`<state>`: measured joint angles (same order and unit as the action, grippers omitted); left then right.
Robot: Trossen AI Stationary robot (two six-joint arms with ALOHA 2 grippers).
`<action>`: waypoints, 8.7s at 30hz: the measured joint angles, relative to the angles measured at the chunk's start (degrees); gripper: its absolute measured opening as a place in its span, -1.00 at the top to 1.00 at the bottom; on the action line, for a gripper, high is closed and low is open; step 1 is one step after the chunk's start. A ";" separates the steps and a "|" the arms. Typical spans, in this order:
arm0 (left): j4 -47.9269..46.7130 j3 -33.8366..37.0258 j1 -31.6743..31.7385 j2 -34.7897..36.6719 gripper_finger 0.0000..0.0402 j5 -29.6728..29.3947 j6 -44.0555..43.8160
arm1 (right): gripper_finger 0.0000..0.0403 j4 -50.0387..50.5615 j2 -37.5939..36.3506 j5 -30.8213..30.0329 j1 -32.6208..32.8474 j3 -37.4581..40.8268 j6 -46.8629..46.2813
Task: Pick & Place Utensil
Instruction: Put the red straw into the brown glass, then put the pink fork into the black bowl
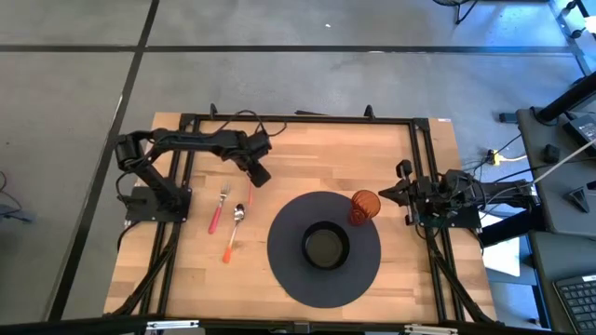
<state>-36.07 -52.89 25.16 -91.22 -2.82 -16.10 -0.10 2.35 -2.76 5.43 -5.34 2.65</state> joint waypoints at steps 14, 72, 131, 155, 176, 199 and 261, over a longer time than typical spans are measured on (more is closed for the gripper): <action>-0.51 0.14 1.88 -6.45 0.16 -1.87 -3.76 | 0.99 0.06 0.00 -0.01 0.00 0.00 0.16; 80.94 -2.30 -27.79 4.78 0.99 13.76 27.33 | 0.99 0.46 0.00 -3.22 -0.01 0.00 0.38; 75.27 -41.63 -20.23 -35.67 0.29 33.52 8.24 | 0.99 0.66 0.00 -3.26 -0.02 0.00 -0.83; -16.72 -32.07 -26.31 8.55 0.99 -14.91 4.63 | 0.99 1.31 0.00 -3.23 0.00 0.00 -1.80; 10.09 18.83 -19.47 29.90 0.97 -10.61 -16.06 | 0.99 2.23 0.00 -3.26 -0.01 0.00 -2.36; -16.60 18.35 -26.33 26.93 -0.02 -8.22 -41.74 | 0.99 3.02 0.00 -3.26 0.00 0.00 -2.64; -17.59 12.78 -30.33 8.87 0.84 -16.76 -32.34 | 0.99 3.04 -0.02 -3.26 -0.02 0.00 -2.40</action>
<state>-53.66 -40.11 -5.16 -82.35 -19.58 -48.43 2.94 2.33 -6.02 5.41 -5.34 0.25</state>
